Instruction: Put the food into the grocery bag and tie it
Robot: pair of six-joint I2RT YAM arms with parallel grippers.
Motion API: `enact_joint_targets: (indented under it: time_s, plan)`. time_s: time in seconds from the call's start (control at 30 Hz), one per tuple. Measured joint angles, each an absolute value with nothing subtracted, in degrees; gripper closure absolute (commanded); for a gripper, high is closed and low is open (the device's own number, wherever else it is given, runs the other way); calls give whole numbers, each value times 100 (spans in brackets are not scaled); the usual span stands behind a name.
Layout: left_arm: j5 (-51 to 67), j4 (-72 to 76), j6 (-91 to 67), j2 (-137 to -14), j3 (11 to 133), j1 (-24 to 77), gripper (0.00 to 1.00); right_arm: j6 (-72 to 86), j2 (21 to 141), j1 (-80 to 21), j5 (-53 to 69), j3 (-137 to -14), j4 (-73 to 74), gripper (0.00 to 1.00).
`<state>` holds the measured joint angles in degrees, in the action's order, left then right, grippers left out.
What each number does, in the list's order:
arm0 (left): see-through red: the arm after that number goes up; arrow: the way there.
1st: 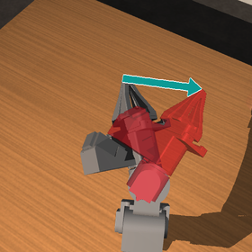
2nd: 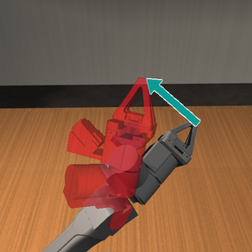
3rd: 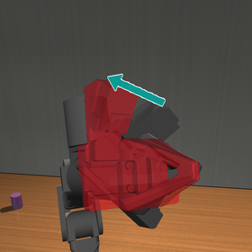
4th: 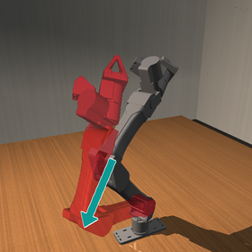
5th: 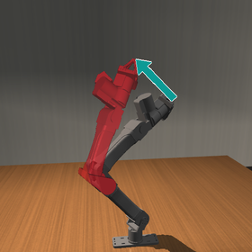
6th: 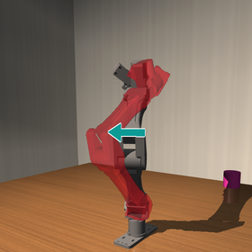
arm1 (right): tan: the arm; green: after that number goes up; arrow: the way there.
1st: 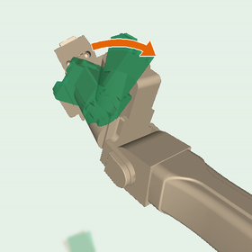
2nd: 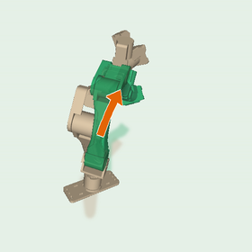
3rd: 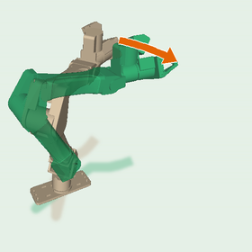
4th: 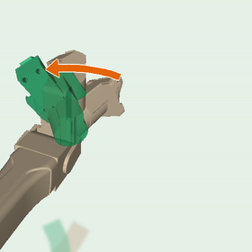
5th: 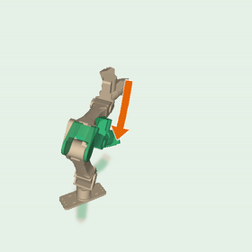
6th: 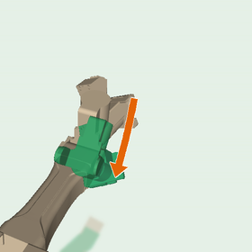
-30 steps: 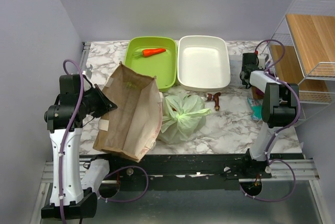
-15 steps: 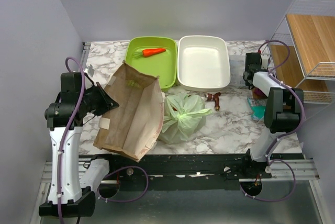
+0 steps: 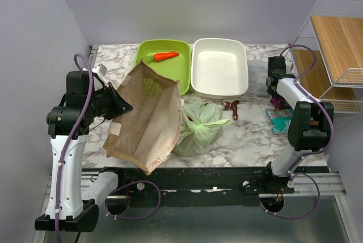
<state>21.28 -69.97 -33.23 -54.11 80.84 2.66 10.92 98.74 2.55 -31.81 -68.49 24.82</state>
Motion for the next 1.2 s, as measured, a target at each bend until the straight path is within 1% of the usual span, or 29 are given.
enact_joint_targets:
  time_s: [0.43,0.73,1.03,1.2]
  plan:
    - [2128,-7011,-3326,-5500,8224,384,100,1107,9579,121,-2714,-6925,3035,99]
    - [2128,-7150,-3326,-5535,8434,388,100,1258,8818,-307,-2449,-7417,2926,99]
    - [2130,-7258,-3326,-5494,8444,414,100,1396,8742,-375,-2080,-7441,2941,99]
    - [2128,-7260,-3328,-5413,8440,414,100,1525,8565,-419,-1577,-7441,2928,99]
